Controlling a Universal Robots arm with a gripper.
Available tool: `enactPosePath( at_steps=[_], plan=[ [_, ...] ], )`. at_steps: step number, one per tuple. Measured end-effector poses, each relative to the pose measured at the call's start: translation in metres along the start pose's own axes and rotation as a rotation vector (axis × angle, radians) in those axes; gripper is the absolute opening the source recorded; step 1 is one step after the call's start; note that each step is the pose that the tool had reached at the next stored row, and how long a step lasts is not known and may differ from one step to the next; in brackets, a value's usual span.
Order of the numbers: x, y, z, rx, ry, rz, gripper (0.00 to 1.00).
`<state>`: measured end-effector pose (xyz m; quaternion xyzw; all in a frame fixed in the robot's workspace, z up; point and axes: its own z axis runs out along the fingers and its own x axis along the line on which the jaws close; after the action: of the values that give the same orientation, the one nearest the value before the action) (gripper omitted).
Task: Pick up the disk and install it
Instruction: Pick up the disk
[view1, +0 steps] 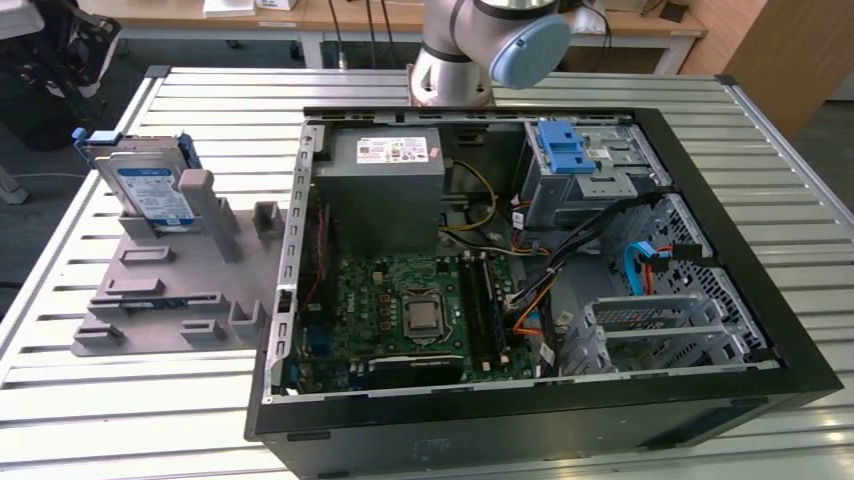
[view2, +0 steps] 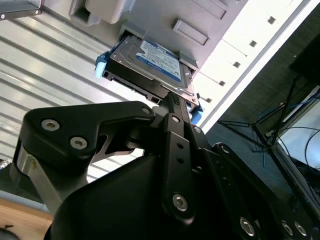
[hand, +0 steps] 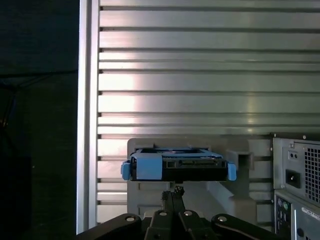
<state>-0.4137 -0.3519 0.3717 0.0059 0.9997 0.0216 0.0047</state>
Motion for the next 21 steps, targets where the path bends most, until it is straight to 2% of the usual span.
enactPosePath(
  at_steps=[14,21],
  plan=[
    [0.0000,0.0000,0.0000,-0.0014,0.0068,-0.157,0.11],
    [0.0000,0.0000,0.0000,-0.0016,0.0076,-0.174,0.11]
  ],
)
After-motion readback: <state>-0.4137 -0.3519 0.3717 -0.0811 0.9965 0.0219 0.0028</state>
